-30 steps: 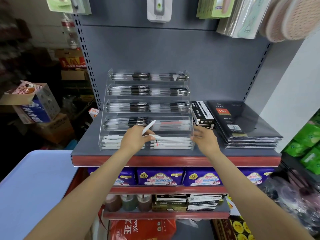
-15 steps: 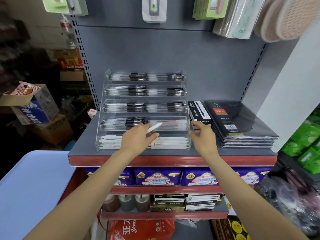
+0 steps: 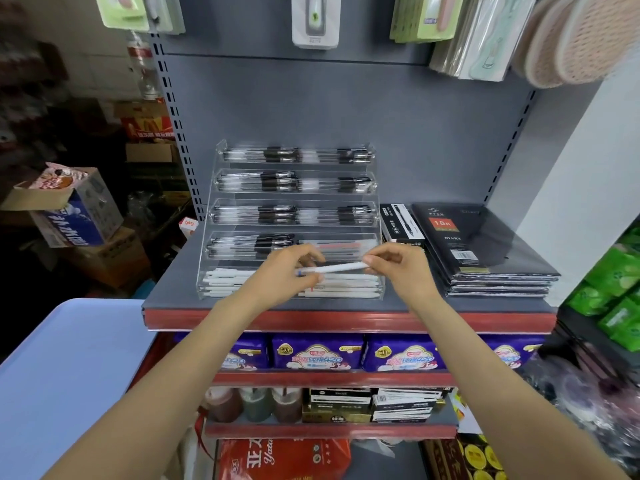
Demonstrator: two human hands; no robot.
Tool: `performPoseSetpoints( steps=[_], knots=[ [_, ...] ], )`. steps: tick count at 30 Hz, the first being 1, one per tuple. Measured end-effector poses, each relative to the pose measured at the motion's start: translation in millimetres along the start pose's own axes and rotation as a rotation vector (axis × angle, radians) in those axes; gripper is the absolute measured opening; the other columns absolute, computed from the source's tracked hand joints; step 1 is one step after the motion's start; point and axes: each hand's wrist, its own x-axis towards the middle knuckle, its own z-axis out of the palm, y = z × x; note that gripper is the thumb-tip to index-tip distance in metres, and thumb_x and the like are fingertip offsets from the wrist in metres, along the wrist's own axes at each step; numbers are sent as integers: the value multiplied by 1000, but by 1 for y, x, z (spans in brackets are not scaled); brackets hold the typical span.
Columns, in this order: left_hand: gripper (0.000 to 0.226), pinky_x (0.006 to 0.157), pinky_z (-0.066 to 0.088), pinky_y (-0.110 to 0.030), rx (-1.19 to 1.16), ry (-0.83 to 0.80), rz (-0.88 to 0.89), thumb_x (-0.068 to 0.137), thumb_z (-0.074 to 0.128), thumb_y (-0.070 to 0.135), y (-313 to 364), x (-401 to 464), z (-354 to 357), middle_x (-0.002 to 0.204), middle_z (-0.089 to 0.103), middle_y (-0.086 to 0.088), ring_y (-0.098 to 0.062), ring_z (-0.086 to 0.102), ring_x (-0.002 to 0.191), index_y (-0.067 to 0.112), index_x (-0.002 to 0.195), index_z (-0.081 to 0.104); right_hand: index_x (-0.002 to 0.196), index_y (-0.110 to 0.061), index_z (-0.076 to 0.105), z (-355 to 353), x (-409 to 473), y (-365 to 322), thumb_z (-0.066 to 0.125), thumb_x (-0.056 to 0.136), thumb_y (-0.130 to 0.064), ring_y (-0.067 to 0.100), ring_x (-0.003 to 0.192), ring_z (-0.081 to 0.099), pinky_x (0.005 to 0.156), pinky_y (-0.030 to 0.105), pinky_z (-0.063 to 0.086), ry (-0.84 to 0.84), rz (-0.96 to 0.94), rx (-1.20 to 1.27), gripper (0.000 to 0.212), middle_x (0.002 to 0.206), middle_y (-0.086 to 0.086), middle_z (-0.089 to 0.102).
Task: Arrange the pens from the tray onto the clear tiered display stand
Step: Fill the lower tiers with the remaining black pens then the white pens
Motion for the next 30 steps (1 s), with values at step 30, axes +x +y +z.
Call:
performPoseSetpoints(
  steps=[30],
  knots=[
    [18, 84, 48, -35, 357, 184, 7, 92, 55, 20, -19, -14, 31, 106, 62, 1, -18, 52, 104, 17, 105, 68, 124, -10, 58, -13, -1, 29, 63, 86, -1, 14, 92, 61, 96, 32, 49, -9, 161, -343, 40, 114, 8, 66]
  ],
)
